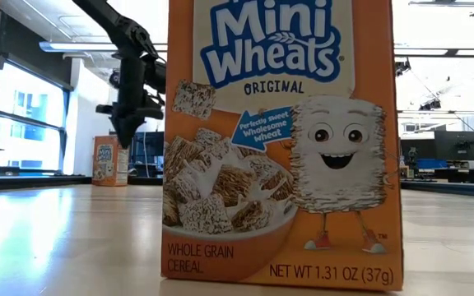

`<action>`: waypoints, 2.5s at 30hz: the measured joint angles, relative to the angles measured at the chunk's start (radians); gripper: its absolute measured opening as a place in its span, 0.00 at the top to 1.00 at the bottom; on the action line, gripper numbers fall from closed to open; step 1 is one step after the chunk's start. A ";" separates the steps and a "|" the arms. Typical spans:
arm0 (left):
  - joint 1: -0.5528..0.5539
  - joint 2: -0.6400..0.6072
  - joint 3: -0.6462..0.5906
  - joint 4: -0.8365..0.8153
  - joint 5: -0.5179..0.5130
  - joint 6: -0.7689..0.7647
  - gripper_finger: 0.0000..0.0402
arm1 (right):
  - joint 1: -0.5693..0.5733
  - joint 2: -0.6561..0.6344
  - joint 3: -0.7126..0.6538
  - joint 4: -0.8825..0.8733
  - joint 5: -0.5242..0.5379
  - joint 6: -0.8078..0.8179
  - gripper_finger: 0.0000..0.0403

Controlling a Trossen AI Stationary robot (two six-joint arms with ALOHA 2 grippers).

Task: Stack cereal on shelf
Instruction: Put the top orange cereal box on the shelf aligned with the orange cereal box

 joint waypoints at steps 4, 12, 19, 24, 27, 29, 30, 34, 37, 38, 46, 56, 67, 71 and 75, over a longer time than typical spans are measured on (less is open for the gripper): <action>-0.003 0.000 0.002 -0.009 0.003 -0.013 1.00 | 0.000 0.000 0.000 0.000 0.004 0.009 1.00; -0.030 -0.004 0.027 -0.197 -0.052 -0.078 1.00 | 0.000 0.000 0.000 0.000 0.004 0.011 1.00; -0.010 -0.003 -0.016 -0.083 -0.101 -0.095 1.00 | 0.000 0.000 0.000 0.003 0.007 0.011 1.00; -0.011 -0.003 -0.016 0.024 -0.082 -0.113 1.00 | 0.000 0.000 0.000 0.004 0.019 0.011 1.00; -0.011 -0.003 -0.016 0.056 -0.076 -0.122 1.00 | 0.000 0.000 0.000 0.004 0.019 0.011 1.00; -0.011 -0.003 -0.016 0.067 -0.076 -0.123 1.00 | 0.000 0.000 0.000 0.004 0.019 0.011 1.00; -0.009 -0.003 -0.016 0.071 -0.076 -0.123 1.00 | 0.000 0.000 0.000 0.004 0.019 0.011 1.00; -0.003 -0.003 -0.016 0.131 -0.067 -0.122 1.00 | 0.000 0.000 0.000 0.004 0.026 0.011 1.00; 0.011 -0.003 -0.016 0.173 -0.047 -0.121 1.00 | 0.000 0.000 0.000 0.004 0.026 0.016 1.00; 0.017 -0.003 -0.016 0.183 -0.039 -0.121 1.00 | 0.000 0.000 0.000 0.004 0.026 0.021 1.00; 0.038 -0.003 0.017 0.204 0.074 0.036 1.00 | 0.000 0.000 0.000 0.004 0.026 0.037 1.00; 0.005 -0.029 0.320 -0.149 0.102 0.522 0.89 | 0.000 0.000 0.000 0.003 0.025 0.025 1.00; 0.054 -0.002 0.233 -0.199 -0.004 0.594 0.45 | 0.000 0.000 0.000 0.003 -0.011 0.011 1.00; 0.054 -0.002 0.218 -0.168 -0.055 0.615 0.38 | 0.000 0.000 0.000 0.003 -0.021 0.011 1.00; 0.069 0.005 0.215 -0.161 -0.063 0.631 0.37 | 0.000 0.000 0.000 0.003 -0.031 0.011 1.00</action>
